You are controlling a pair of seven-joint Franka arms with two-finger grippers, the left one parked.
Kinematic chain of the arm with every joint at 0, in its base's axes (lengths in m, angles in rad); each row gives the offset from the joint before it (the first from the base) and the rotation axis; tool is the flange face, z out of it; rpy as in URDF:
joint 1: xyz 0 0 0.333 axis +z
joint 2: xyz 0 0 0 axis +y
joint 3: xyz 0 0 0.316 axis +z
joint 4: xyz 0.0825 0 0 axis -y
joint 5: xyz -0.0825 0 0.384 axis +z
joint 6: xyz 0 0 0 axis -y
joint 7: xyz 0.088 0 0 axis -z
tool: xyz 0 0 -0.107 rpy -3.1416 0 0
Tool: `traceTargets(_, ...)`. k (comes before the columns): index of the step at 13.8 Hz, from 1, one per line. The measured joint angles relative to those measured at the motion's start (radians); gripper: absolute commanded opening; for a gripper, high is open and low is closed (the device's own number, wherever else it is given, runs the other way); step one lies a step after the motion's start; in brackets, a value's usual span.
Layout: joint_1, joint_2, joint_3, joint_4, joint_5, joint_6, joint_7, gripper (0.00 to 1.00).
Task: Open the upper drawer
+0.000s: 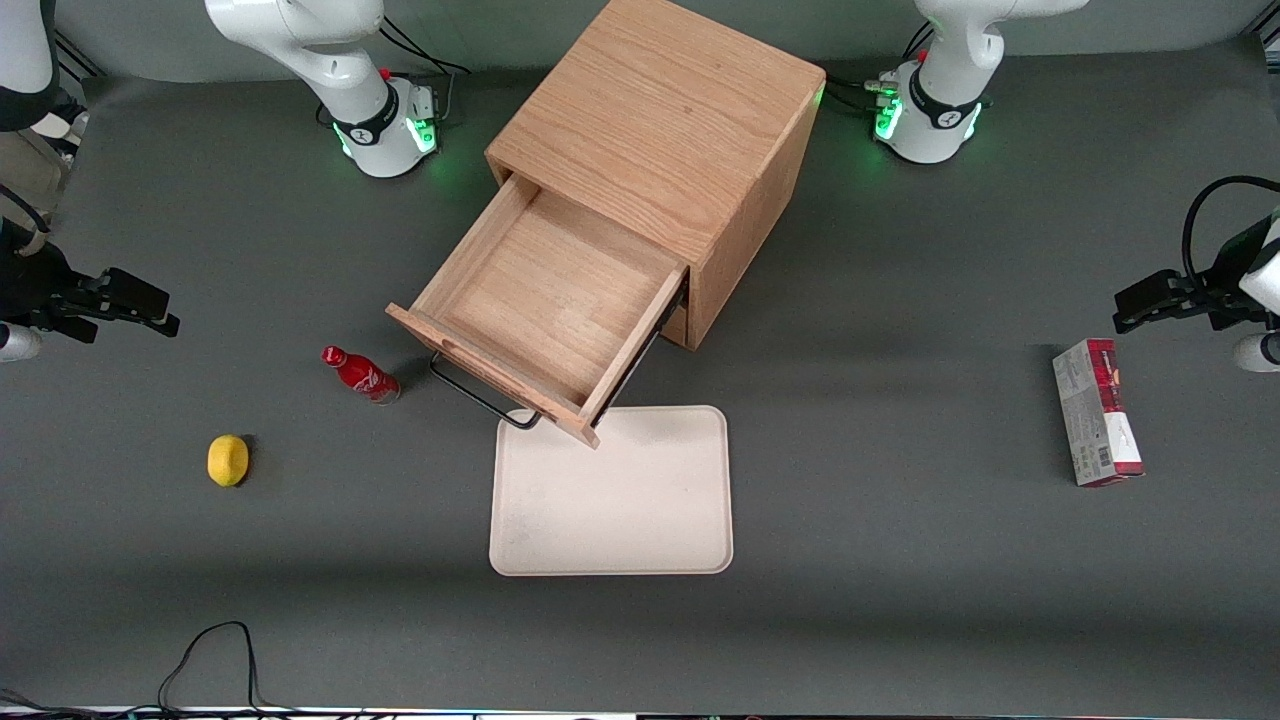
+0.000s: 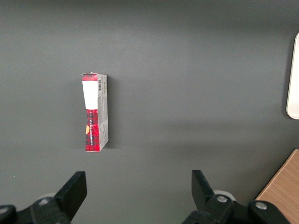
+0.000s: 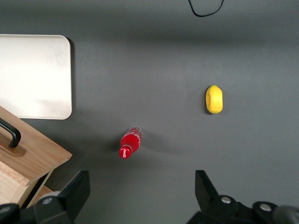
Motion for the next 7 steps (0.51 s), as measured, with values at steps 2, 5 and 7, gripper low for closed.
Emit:
traceTargets(2, 0.006, 0.002, 0.0, 0.002, 0.0, 0.001, 0.0, 1.0)
traceTargets(5, 0.009, 0.002, -0.001, 0.003, 0.0, 0.001, 0.001, 1.0)
traceTargets(7, 0.009, 0.002, -0.002, 0.003, -0.008, 0.001, 0.001, 1.0)
